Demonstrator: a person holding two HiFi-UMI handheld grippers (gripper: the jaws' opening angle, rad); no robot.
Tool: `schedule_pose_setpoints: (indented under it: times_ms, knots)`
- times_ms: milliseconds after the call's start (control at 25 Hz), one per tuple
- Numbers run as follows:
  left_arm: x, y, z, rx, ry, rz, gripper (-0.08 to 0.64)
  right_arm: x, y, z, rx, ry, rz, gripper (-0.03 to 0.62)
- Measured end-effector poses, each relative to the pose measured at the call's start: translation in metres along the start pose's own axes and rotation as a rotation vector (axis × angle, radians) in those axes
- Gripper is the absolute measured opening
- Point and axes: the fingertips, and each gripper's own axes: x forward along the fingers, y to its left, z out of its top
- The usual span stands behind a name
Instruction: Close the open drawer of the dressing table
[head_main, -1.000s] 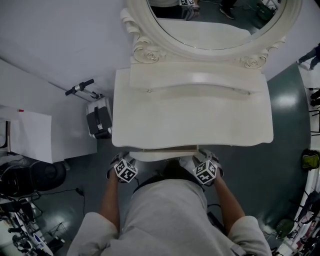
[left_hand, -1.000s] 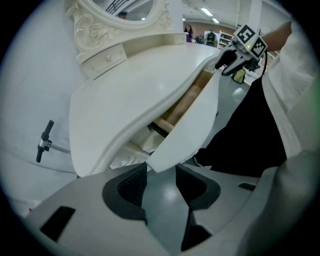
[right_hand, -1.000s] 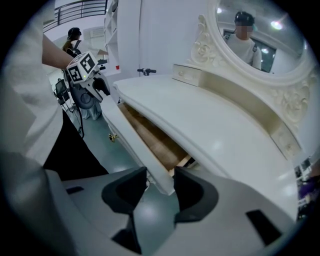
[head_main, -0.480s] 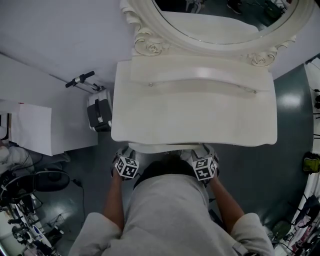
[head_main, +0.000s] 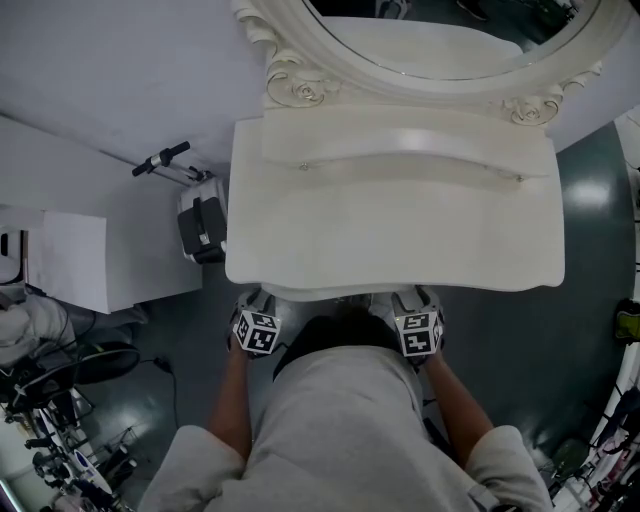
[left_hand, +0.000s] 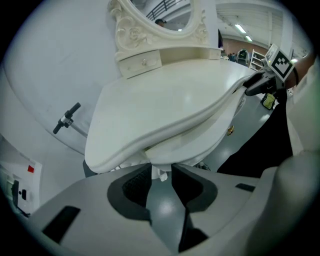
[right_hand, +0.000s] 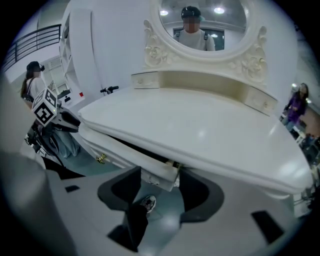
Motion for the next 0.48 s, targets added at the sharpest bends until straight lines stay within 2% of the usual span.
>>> schedule_pose_setpoints:
  times_ms: [160, 320, 480]
  knots:
    - [0.0006, 0.001, -0.0007, -0.068, -0.004, 0.001, 0.123, 0.0001, 0.0008, -0.0009, 0.04, 0.015, 0.013, 0.247]
    - [0.0028, -0.0004, 0.0032, -0.168, -0.042, 0.017, 0.07, 0.0017, -0.0005, 0.0015, 0.086, 0.01, 0.025, 0.247]
    - [0.0073, -0.0045, 0.0019, -0.246, -0.054, 0.01, 0.038, -0.0007, -0.0062, 0.0048, 0.124, -0.008, 0.018, 0.192]
